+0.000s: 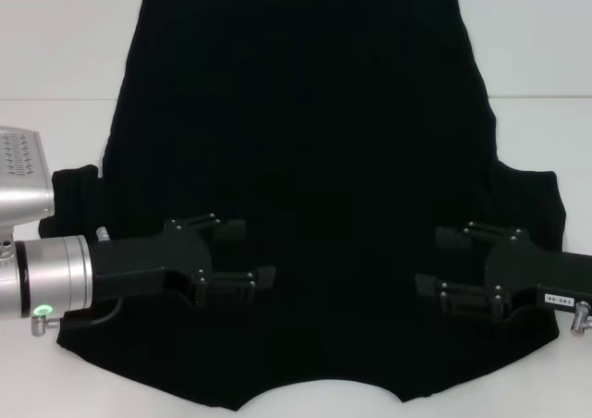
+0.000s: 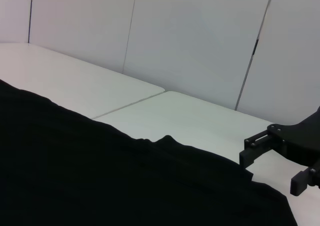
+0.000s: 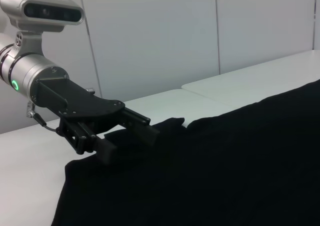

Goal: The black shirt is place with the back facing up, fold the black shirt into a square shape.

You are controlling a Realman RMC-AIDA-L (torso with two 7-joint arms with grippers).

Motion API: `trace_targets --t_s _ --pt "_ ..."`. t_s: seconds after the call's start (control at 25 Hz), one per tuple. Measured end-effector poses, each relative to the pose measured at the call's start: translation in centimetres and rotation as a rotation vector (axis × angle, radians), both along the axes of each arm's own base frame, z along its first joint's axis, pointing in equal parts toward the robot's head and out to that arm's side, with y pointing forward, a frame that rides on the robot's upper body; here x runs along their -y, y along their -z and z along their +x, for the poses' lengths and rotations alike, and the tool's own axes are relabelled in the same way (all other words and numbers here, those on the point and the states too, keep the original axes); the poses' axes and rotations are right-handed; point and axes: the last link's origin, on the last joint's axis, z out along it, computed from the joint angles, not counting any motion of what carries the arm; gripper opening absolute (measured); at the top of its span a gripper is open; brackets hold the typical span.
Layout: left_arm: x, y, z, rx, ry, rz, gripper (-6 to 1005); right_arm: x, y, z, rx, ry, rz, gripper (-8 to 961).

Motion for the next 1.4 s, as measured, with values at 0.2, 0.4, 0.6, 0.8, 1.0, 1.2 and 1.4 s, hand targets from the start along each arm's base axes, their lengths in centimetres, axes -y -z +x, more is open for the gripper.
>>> trace_targets --t_s 0.2,0.4,0.6,0.8,1.0,1.2,1.4 --pt "0.0 0.0 0.0 -0.002 0.001 -0.002 880 0.1 0.1 0.1 -0.001 0.004 -0.004 802" --pt "0.2 0.0 -0.2 -0.005 0.001 -0.003 876 0.1 0.1 0.0 -0.002 0.005 -0.006 802" --pt "0.3 0.0 -0.3 -0.001 -0.012 -0.005 872 -0.2 -0.1 -0.1 -0.019 0.025 0.001 803" --pt "-1.1 -1.7 -1.2 0.084 -0.271 -0.008 868 -2.9 -2.5 0.1 -0.178 0.312 0.07 803" --pt "-2.0 -4.2 -2.2 0.181 -0.556 -0.061 864 -6.6 -6.3 1.0 -0.348 0.724 0.041 803" --pt "-1.8 -6.7 -3.8 0.257 -0.824 -0.08 860 -8.4 -8.8 1.5 -0.432 0.95 0.012 803" --pt "-1.0 -9.2 -5.8 0.292 -0.96 -0.061 856 -9.0 -10.6 1.5 -0.418 0.973 0.018 804"
